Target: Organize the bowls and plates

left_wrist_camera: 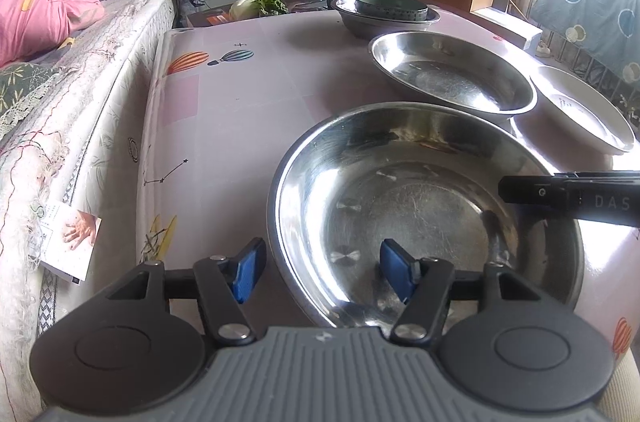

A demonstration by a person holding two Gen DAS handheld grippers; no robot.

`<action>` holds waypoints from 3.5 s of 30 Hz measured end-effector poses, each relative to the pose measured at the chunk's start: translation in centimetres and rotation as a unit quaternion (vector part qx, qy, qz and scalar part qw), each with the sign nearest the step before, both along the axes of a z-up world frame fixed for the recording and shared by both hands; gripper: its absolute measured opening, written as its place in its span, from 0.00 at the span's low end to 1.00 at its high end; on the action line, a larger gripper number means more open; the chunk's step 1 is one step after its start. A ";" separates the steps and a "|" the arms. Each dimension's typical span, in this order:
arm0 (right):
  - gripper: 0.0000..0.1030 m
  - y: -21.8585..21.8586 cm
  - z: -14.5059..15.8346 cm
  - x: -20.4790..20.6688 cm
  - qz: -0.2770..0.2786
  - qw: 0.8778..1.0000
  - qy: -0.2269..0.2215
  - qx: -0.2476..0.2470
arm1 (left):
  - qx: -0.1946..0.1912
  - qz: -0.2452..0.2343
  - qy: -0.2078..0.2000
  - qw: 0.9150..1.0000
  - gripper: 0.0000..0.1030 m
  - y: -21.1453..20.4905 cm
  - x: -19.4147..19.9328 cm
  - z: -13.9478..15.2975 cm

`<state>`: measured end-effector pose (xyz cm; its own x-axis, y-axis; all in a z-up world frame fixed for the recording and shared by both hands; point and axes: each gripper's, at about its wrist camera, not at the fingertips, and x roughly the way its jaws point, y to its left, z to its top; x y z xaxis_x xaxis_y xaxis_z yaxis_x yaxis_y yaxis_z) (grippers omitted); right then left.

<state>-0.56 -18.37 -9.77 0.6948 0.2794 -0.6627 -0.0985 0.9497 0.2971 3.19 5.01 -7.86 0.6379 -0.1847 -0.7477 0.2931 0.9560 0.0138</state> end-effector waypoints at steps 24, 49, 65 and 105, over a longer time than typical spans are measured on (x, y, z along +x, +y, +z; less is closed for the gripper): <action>0.16 1.4 0.3 -0.7 0.014 0.998 -0.026 -0.061 | 0.030 0.004 -0.007 1.000 0.54 -1.1 -0.9 0.3; 0.18 1.2 -0.3 0.3 0.011 0.997 -0.024 -0.074 | 0.014 -0.018 0.010 1.000 0.60 -1.4 0.5 0.0; 0.19 1.3 0.5 0.2 0.006 0.997 -0.022 -0.068 | 0.012 -0.005 0.011 1.000 0.60 -1.2 -0.2 0.4; 0.19 0.3 0.8 -1.5 -0.010 0.998 -0.022 -0.058 | 0.020 -0.012 0.008 1.000 0.60 -2.3 -1.6 1.1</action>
<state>-2.11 -18.10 -8.98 0.7293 0.1881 -0.6579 -0.0893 0.9794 0.1810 1.56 2.72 -6.78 0.6222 -0.1698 -0.7642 0.3162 0.9475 0.0469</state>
